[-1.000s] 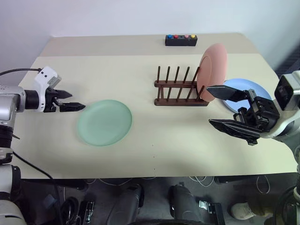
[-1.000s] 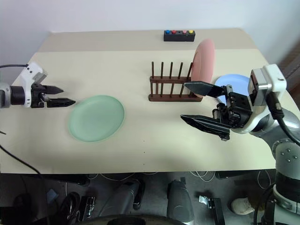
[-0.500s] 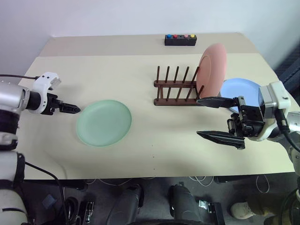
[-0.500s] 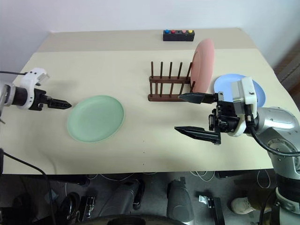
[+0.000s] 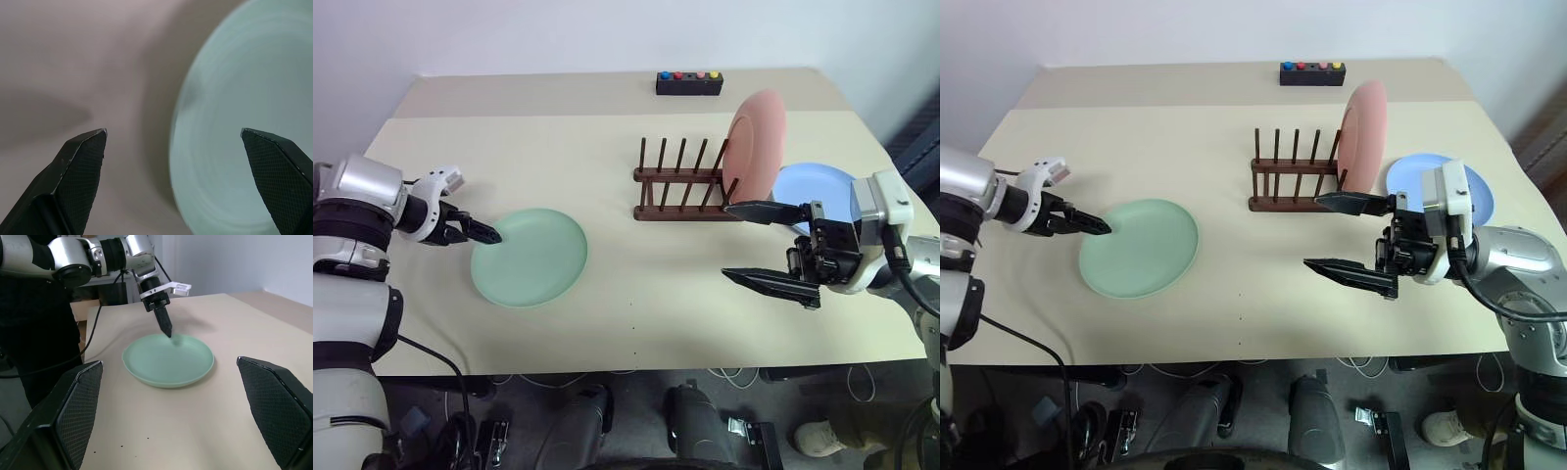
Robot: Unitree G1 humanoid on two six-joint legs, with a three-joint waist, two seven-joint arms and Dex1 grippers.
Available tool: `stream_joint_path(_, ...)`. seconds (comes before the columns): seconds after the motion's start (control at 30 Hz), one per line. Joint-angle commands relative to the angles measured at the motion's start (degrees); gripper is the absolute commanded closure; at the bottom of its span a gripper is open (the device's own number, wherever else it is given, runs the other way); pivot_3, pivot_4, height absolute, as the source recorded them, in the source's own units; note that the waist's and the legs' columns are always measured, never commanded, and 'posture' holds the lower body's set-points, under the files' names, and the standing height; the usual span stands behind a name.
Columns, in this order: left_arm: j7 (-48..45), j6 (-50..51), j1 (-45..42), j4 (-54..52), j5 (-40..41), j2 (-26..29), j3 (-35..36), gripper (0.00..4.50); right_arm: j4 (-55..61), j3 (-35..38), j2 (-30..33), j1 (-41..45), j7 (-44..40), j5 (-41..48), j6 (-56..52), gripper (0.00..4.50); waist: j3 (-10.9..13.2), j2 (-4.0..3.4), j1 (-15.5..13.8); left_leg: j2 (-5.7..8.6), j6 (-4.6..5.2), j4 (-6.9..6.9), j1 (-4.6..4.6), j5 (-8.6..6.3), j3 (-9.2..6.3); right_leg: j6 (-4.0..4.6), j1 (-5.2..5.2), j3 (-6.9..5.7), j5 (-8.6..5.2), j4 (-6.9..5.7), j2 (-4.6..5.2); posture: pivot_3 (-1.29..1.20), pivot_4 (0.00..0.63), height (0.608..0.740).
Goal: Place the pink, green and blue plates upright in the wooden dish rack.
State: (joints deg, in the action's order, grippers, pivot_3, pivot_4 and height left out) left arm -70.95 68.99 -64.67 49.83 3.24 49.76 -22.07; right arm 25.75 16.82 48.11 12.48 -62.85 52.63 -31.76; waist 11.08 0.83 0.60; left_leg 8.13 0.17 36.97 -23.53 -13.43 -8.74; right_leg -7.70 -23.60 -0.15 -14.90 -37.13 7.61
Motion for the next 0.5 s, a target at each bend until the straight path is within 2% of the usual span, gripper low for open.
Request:
stream_joint_path(0.03,-0.88,1.09,0.08,-0.27,-0.26,0.20,-0.38,0.00,1.51,1.78,-0.12,0.06,0.42,1.38,0.44,0.03,0.00,0.00,0.03,0.00,0.00,0.00,0.00,0.00,0.00,0.00,0.00,0.00,0.00,0.00,0.00,0.00,0.150,0.740)
stream_joint_path(0.13,-0.71,1.75,1.25,0.68,-0.14,-0.56,-0.15,0.00,1.01,1.52,-0.02,0.18,0.58,0.96,0.62,0.03,0.00,0.00,0.16,0.00,0.00,0.00,0.00,0.00,0.00,0.00,-0.01,0.00,0.00,-0.02,0.00,0.00,0.150,0.740)
stream_joint_path(0.2,-0.47,2.21,2.08,1.00,0.15,-0.90,0.32,0.53,0.65,1.48,0.05,0.27,0.61,0.85,0.65,0.00,-0.01,-0.01,0.16,0.00,0.00,0.00,0.01,0.00,0.00,0.00,-0.01,0.00,0.00,-0.02,0.00,0.00,0.150,0.740)
stream_joint_path(0.27,-0.26,2.77,2.61,0.85,0.40,-1.13,0.69,1.35,0.48,1.49,0.11,0.35,0.61,0.80,0.65,0.00,-0.01,-0.01,0.11,0.00,0.00,0.00,0.01,0.00,0.00,0.00,0.00,0.00,0.00,-0.01,0.01,0.00,0.150,0.740)
stream_joint_path(0.47,1.12,3.35,3.66,0.70,0.47,-1.76,1.70,4.42,0.03,1.61,0.21,0.46,0.70,0.60,0.69,0.00,-0.04,-0.03,-0.04,0.00,0.00,0.01,0.01,0.00,0.00,0.00,0.02,0.00,0.00,-0.01,0.02,0.00,0.150,0.740)
stream_joint_path(0.5,1.04,3.38,3.69,0.72,0.43,-1.77,1.81,4.47,-0.01,1.70,0.31,0.40,0.64,0.52,0.73,0.00,-0.11,-0.11,-0.14,0.01,0.00,0.02,0.01,0.00,0.00,0.00,0.03,0.00,0.00,-0.01,0.02,0.00,0.150,0.740)
